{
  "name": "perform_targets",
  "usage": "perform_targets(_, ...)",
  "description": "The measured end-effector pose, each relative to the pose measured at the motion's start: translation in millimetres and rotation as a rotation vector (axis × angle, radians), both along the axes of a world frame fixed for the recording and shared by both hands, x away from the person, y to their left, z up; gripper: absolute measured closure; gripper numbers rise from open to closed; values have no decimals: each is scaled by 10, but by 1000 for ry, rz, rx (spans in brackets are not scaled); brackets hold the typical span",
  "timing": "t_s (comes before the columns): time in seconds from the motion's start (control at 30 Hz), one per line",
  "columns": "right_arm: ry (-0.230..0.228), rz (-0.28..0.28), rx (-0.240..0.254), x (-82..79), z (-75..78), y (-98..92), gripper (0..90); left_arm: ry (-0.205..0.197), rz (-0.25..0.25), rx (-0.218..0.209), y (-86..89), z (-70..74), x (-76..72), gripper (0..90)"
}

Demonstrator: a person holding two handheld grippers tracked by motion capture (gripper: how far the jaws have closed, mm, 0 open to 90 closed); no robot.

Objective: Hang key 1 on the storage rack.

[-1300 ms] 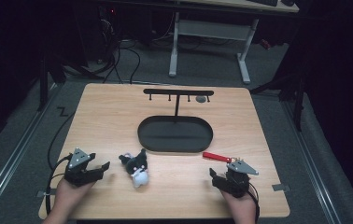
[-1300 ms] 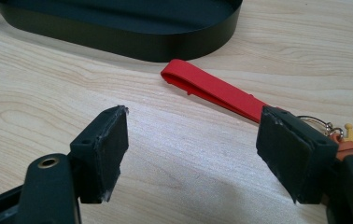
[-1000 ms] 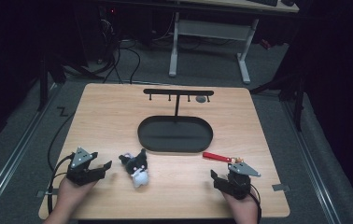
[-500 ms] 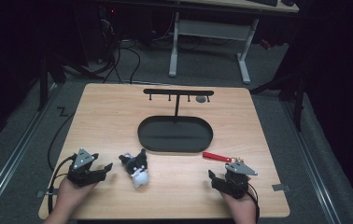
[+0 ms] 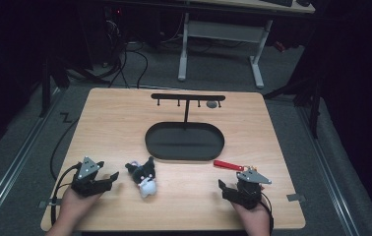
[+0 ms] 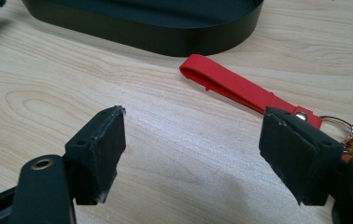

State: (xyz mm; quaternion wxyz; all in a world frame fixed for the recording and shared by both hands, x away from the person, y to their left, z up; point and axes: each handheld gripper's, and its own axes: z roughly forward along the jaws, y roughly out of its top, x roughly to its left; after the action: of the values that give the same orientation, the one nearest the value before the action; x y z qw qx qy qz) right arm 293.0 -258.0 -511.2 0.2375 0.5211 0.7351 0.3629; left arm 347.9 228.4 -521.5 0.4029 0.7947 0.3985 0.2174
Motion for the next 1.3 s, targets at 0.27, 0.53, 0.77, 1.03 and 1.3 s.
perform_targets(0.27,39,42,7,2,23,34,195,-6,-3,11,-10,0,-10,296)
perform_targets(0.53,64,70,7,-2,44,92,171,-17,-14,25,-38,2,-26,296)
perform_targets(0.77,121,66,4,91,87,134,154,-23,-22,27,-52,-5,-15,294)
perform_targets(1.03,186,56,-36,139,164,200,138,-37,-39,29,-69,27,-23,291)
perform_targets(1.3,239,71,-30,162,271,200,138,-47,-37,36,-56,49,-55,293)
